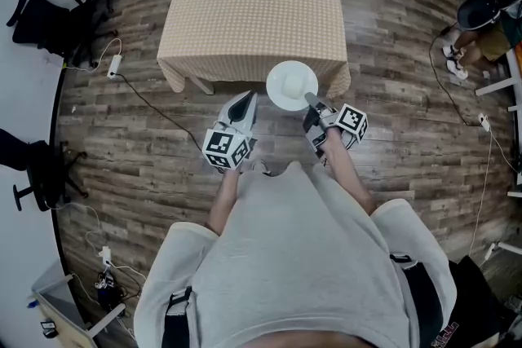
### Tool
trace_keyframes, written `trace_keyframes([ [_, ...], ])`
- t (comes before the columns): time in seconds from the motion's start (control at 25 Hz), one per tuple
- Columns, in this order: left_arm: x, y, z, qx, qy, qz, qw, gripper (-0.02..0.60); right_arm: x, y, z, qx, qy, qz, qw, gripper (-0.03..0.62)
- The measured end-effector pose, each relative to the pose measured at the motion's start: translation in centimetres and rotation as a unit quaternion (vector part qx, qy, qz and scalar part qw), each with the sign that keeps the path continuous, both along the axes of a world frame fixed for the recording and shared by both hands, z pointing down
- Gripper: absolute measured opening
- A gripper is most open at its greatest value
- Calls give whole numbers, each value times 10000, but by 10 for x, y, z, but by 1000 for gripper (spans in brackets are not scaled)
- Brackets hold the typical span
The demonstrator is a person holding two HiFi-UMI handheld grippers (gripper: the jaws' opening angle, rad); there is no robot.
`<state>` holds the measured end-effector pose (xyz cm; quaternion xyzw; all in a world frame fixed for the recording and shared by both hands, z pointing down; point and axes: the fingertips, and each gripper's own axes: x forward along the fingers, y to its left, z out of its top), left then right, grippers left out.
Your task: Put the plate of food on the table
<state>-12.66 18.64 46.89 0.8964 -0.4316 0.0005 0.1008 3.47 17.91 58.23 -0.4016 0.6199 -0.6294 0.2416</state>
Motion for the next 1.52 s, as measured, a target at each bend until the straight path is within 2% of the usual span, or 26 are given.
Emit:
trace_keyframes([
  [0.56,18,4,1,-3,-83,-121,9999,8,14,-1,-8,118,-20,-162,9998,11],
  [0.8,28,9,6,-66,-39,-133,9999,8,22,-3,-12,167,77,-62,9998,9],
  [0.92,45,13,15,-107,34,-196,9997,8,37,-2,-10,179,4,-125,9998,8],
  [1.08,69,9,19,-126,14,-195,9997,9,62,-5,-6,241,174,-258,9992,9],
  [1.52,75,-3,32,-208,-19,-220,9995,8,74,-21,6,169,98,-226,9996,9],
])
